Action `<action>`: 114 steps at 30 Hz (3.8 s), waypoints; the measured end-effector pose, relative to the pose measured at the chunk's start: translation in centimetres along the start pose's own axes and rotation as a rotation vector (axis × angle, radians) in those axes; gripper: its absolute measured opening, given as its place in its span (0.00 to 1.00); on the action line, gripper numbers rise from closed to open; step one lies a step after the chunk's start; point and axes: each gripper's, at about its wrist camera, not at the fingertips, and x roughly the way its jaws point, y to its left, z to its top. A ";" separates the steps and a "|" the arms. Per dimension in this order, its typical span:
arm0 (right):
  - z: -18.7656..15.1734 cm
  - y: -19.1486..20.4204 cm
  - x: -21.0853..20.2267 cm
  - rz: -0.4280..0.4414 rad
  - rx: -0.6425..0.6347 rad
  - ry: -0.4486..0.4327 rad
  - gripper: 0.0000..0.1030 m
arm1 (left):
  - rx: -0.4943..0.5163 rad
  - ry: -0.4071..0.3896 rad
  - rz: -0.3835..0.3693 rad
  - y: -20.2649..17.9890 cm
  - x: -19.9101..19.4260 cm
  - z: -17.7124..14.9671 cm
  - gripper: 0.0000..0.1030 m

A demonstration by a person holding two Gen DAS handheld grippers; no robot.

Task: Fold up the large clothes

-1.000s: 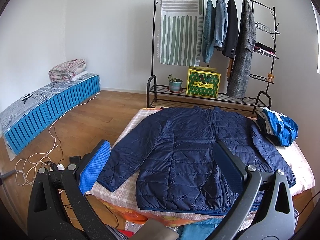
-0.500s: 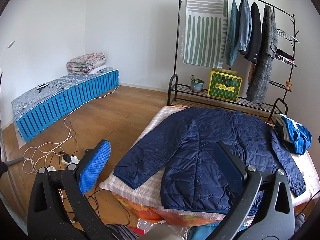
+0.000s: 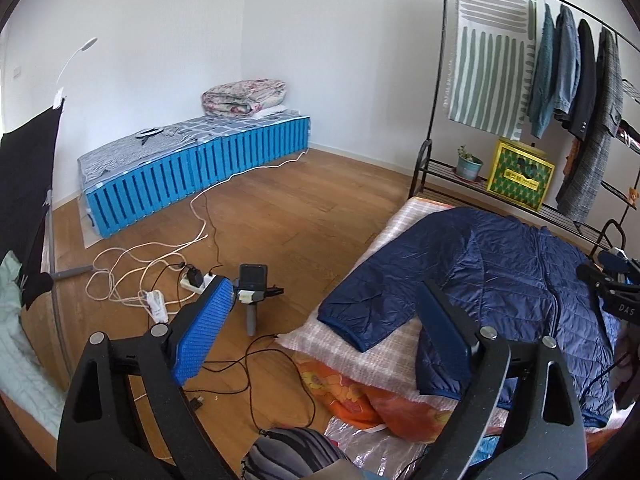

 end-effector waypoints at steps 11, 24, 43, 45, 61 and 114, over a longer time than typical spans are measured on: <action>-1.9 12.5 15.2 0.321 -0.132 0.290 0.54 | -0.114 0.055 0.077 5.2 0.3 -2.2 0.90; -5.7 21.7 27.6 0.446 -0.223 0.585 0.46 | -0.147 0.086 0.093 6.2 1.9 -2.5 0.90; -5.0 19.4 31.8 0.439 -0.036 0.626 0.03 | -0.088 0.080 0.011 2.5 7.2 -0.8 0.89; -3.6 17.2 31.0 0.480 0.061 0.588 0.03 | -0.079 0.064 0.003 1.6 7.1 -0.3 0.89; 1.9 -8.4 22.7 0.389 0.525 0.245 0.03 | 0.098 0.063 -0.254 -13.3 11.3 3.3 0.89; -8.1 -37.3 4.1 -0.367 0.615 0.079 0.50 | 0.361 0.000 -0.521 -29.7 13.3 0.0 0.89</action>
